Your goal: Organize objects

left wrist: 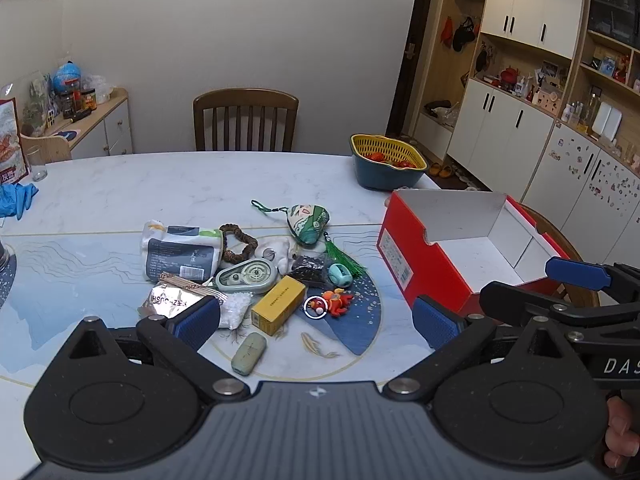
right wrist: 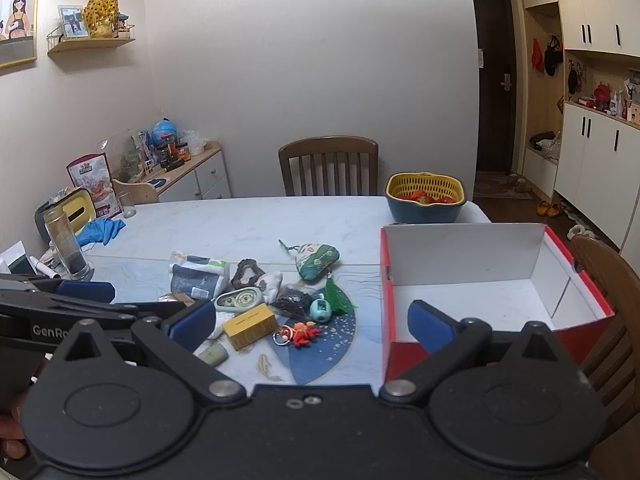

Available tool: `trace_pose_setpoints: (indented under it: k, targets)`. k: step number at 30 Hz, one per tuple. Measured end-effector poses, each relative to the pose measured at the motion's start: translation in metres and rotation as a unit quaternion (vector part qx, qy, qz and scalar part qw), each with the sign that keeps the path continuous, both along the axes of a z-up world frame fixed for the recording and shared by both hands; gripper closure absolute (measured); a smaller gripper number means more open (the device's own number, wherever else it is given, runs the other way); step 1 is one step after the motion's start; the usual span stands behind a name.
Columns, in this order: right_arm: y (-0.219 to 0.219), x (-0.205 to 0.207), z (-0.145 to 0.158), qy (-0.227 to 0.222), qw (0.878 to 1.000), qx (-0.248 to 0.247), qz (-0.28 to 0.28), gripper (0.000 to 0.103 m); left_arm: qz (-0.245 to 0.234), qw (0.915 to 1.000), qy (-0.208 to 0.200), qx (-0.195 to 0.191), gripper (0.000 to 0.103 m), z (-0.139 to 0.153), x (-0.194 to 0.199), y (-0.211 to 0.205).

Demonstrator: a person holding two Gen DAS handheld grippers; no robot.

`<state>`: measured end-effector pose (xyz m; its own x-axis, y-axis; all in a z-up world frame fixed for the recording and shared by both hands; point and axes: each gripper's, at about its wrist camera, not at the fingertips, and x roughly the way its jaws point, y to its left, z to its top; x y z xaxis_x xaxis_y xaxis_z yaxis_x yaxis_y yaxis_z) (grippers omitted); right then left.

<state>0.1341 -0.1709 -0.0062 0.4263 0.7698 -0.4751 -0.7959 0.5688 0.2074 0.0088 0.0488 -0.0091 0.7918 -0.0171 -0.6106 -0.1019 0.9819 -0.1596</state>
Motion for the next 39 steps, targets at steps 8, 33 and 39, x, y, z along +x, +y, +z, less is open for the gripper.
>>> trace_pose_setpoints:
  k: [8, 33, 39]
  targets:
    - [0.025, -0.006, 0.001, -0.002, 1.0, -0.009, 0.005, 0.001, 0.001, 1.0, -0.003, -0.001, 0.0, -0.004, 0.009, 0.024]
    - [0.131, 0.022, -0.048, 0.062, 0.993, -0.1, 0.006, 0.01, -0.027, 0.9967, 0.059, 0.05, 0.0, -0.098, 0.073, 0.125]
    - [0.165, 0.032, -0.063, 0.077, 0.99, -0.12, 0.004, 0.015, -0.04, 0.9951, 0.073, 0.052, 0.0, -0.121, 0.088, 0.142]
